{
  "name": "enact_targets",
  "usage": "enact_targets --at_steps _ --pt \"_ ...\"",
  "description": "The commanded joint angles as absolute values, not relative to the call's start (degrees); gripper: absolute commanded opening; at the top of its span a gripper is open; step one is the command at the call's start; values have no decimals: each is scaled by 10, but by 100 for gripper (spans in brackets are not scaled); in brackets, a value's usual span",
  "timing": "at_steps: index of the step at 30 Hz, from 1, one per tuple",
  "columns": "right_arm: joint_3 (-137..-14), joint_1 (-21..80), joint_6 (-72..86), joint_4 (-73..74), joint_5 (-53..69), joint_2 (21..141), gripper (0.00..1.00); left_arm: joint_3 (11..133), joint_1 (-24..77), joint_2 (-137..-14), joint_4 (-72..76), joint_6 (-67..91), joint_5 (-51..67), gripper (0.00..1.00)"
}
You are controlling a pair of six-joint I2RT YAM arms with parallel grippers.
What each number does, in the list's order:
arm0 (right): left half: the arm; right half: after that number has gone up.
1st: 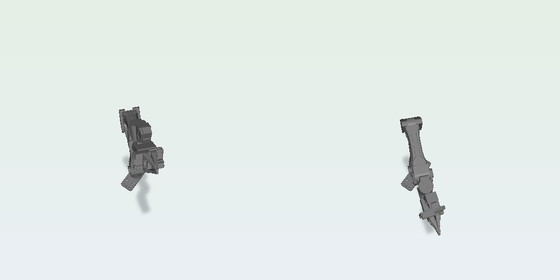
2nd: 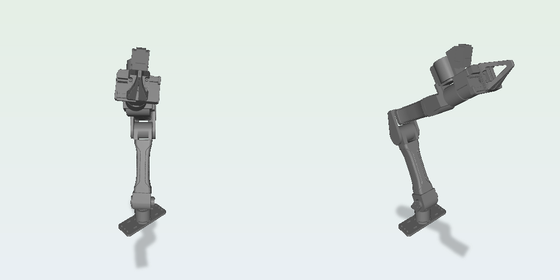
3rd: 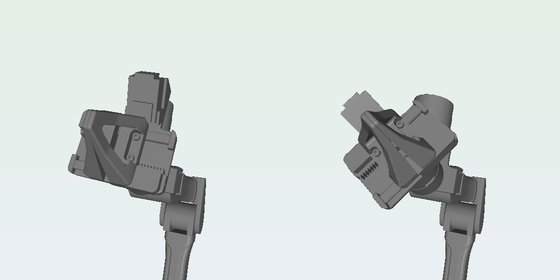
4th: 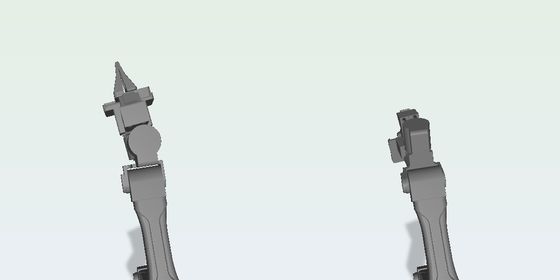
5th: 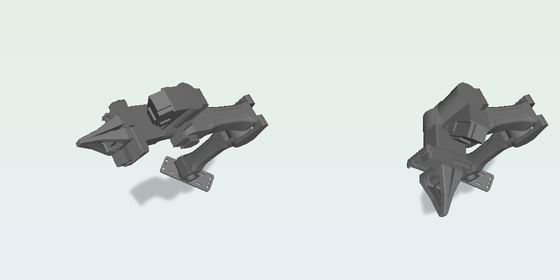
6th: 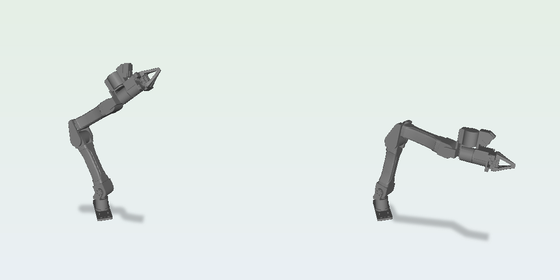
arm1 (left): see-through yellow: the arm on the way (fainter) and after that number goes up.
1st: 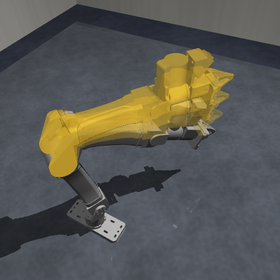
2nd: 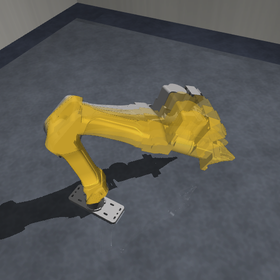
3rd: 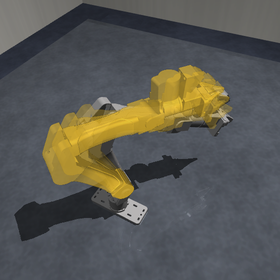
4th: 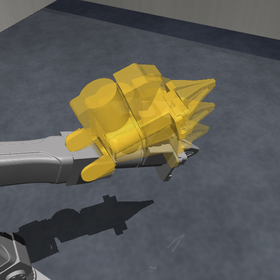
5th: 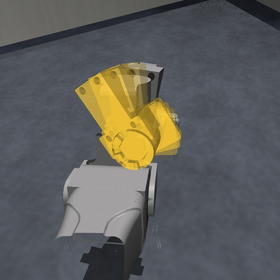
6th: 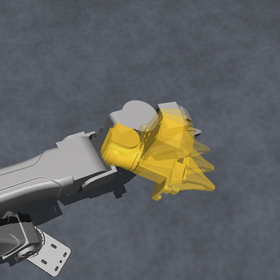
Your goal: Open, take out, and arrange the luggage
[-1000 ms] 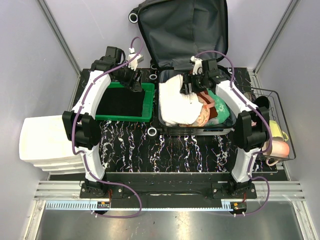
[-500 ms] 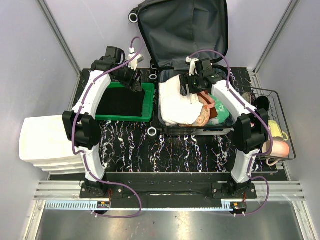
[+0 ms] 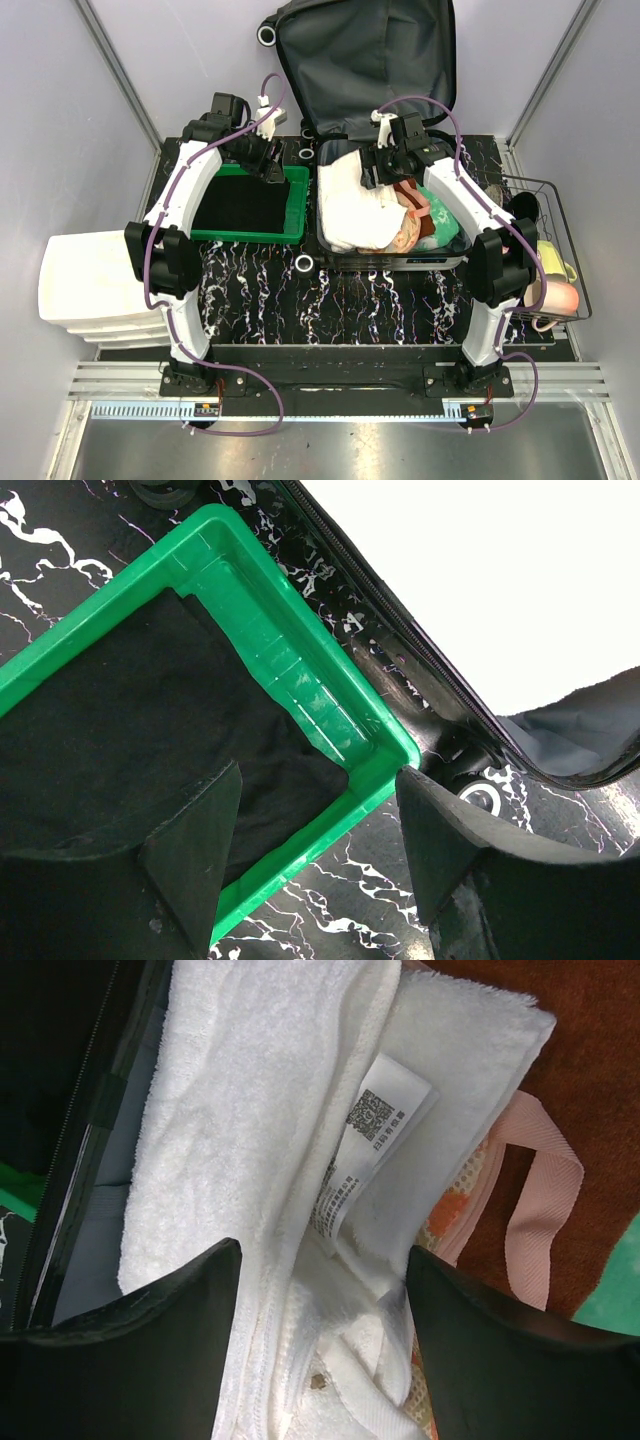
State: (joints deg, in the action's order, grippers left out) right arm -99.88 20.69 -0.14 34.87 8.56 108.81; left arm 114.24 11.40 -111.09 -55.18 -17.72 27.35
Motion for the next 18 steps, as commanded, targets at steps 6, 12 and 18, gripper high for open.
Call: enact_targets --at_steps 6,12,18 --pt "-1035 214 -4 330 128 1112 58 1143 112 -1111 -517 -161 307 68" --pt "-1042 213 -30 348 99 1136 48 1153 124 -1120 -503 -170 357 70" --pt "-1002 209 -78 337 114 1094 0 1170 148 -1141 -461 -206 408 71"
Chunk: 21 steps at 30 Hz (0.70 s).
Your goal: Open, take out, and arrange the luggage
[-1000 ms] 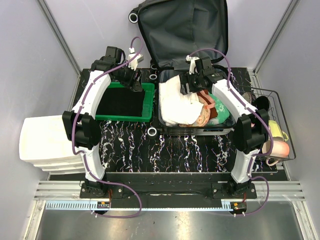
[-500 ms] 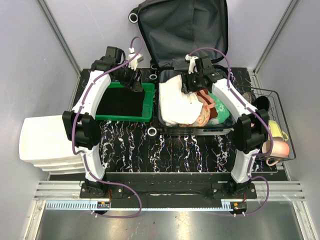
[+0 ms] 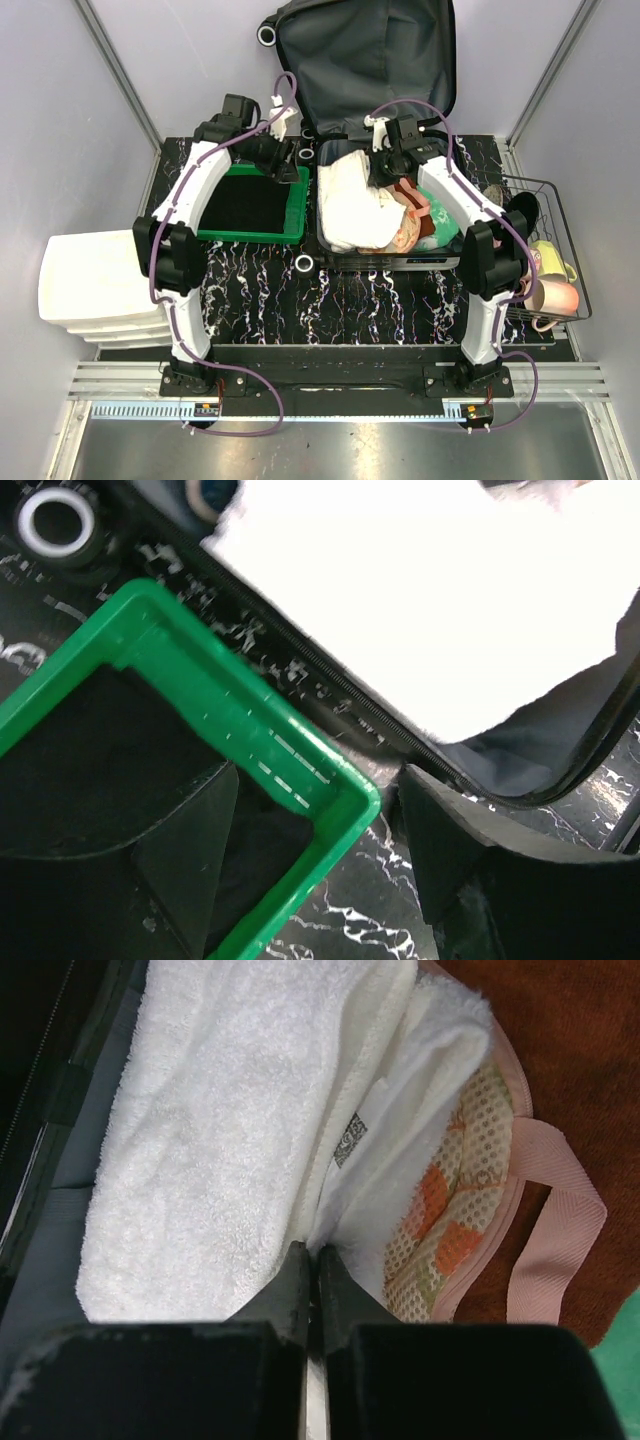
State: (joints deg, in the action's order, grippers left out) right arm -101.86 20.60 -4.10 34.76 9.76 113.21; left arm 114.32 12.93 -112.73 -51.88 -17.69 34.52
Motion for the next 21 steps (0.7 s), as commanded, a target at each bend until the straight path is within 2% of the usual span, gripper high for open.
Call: enact_targets --at_steps 1,4,11,16,18,20,21 --pt "-994 207 -83 331 113 1086 0 1170 150 -1146 -456 -213 429 71" --pt "-976 188 -77 308 100 1058 0 1162 160 -1144 -436 -215 453 71" --pt "-960 115 -66 275 75 1033 0 1073 188 -1107 -367 -229 431 70" --pt "-947 97 -82 272 65 1036 0 1077 191 -1118 -362 -200 439 70" --pt "-952 93 -97 281 103 1041 0 1070 197 -1119 -362 -194 443 70" --pt "-955 93 -126 291 177 1026 42 1055 202 -1114 -362 -192 443 70" --pt "-952 94 -135 292 198 1019 57 1051 202 -1111 -359 -182 440 70"
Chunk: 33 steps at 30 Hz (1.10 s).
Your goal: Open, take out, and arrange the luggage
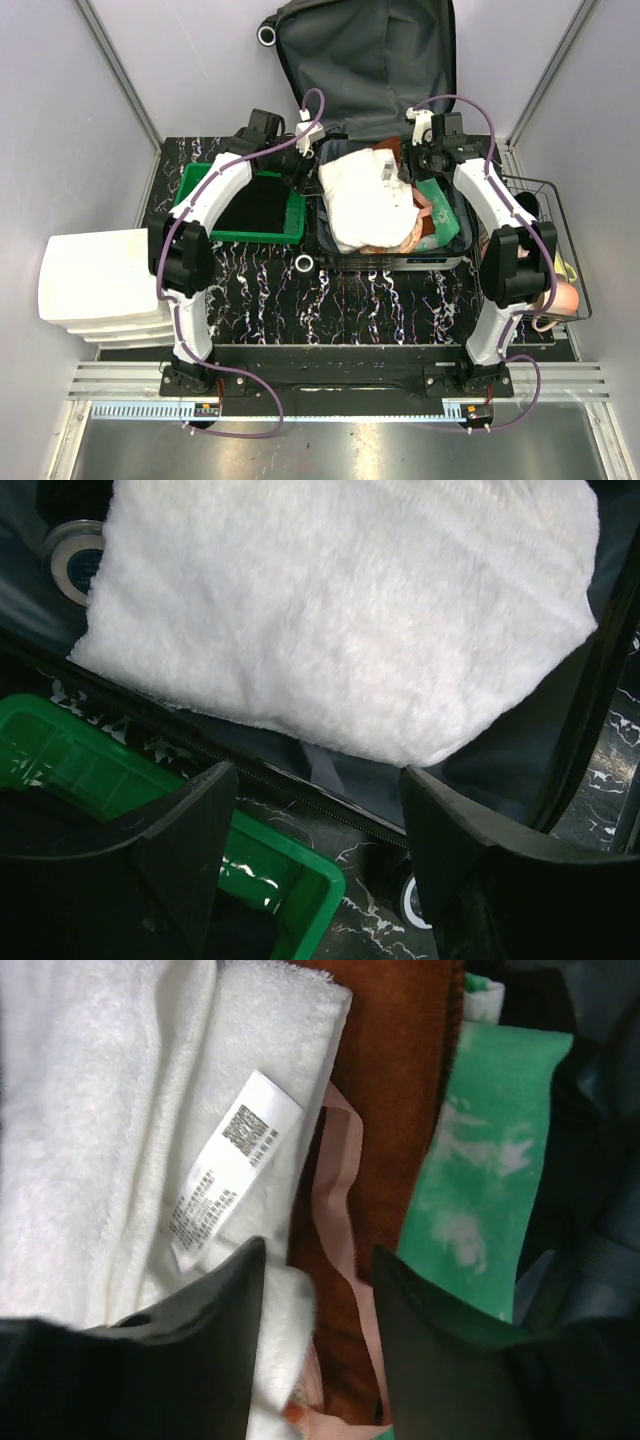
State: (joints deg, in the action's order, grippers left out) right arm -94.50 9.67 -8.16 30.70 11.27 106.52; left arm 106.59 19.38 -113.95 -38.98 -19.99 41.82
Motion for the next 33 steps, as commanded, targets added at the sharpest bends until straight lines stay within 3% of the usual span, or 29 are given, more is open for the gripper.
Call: enact_targets --at_steps 1,2,5,9,13,19,25,31,33 --pt "-945 94 -162 294 220 1011 68 1046 200 -1109 -355 -178 438 71" --pt "-942 94 -179 299 258 1003 76 1044 200 -1107 -355 -174 435 71" --pt "-927 95 -242 305 328 952 78 1028 182 -1090 -349 -152 443 70" --pt "-885 109 -395 342 436 897 78 965 127 -1045 -280 -45 511 70" --pt "-842 172 -526 389 470 874 71 932 104 -1017 -282 -71 496 70" --pt "-818 277 -635 413 446 913 61 915 92 -999 -297 -62 483 69" --pt "-800 293 -690 385 376 975 56 899 90 -976 -295 -58 475 69" --pt "-767 294 -754 328 272 1007 65 881 88 -962 -295 -62 468 69" --pt "-760 293 -786 333 258 1014 76 879 88 -959 -295 -62 468 69"
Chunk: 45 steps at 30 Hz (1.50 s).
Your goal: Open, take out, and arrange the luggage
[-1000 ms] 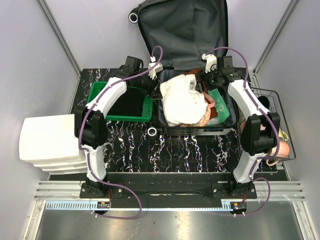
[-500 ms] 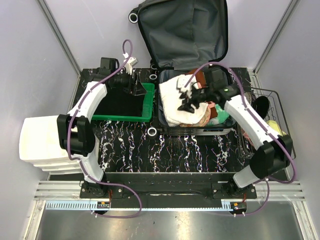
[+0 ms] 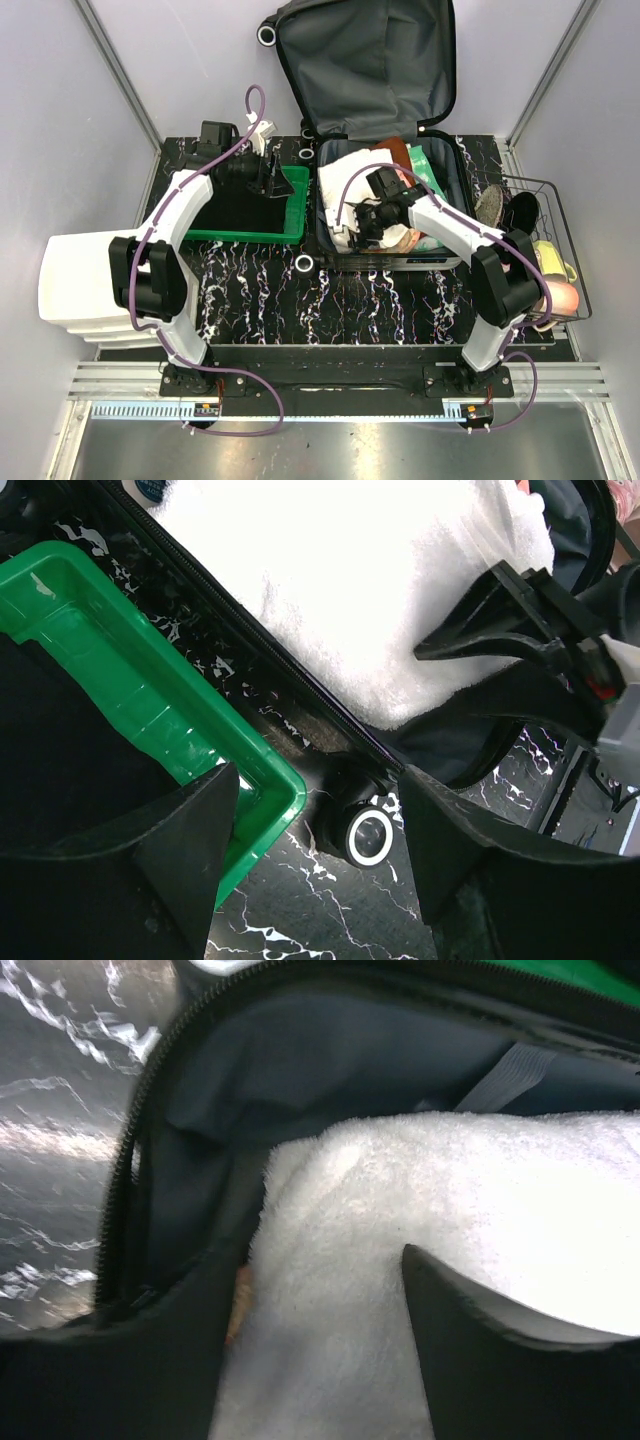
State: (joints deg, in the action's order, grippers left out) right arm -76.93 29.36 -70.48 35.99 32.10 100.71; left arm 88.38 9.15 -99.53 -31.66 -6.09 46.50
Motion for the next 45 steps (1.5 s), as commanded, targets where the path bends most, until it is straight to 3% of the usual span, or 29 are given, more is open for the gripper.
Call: enact_targets --at_steps 1,3,6,9,10,14,20,26,30,37,41,44,45 --pt "-758 293 -800 346 249 1017 81 880 88 -961 -296 -63 467 69" --pt "-753 292 -823 351 244 1022 86 882 88 -963 -295 -64 465 69" --pt "-766 293 -833 350 227 1048 82 886 89 -968 -297 -62 461 69" --pt "-772 291 -774 285 181 1068 56 887 89 -969 -297 -62 460 69" --pt "-773 288 -757 247 165 1068 41 889 88 -969 -297 -62 461 69" --pt "-809 271 -644 219 165 1054 2 891 88 -963 -287 -62 461 68" --pt "-869 215 -463 229 271 1013 0 896 90 -957 -274 -109 488 72" --pt "-900 178 -349 228 354 1021 0 858 145 -928 -256 -276 495 80" --pt "-931 159 -263 214 389 1037 0 771 200 -905 -118 -346 461 97" --pt "-947 146 -191 201 453 1037 0 759 277 -939 19 -369 377 99" --pt "-937 146 -96 172 451 1040 0 768 280 -955 75 -276 315 99" --pt "-918 146 -4 114 411 1040 0 774 234 -945 68 -75 324 96" --pt "-909 146 59 96 400 1041 0 754 202 -940 84 62 332 95"
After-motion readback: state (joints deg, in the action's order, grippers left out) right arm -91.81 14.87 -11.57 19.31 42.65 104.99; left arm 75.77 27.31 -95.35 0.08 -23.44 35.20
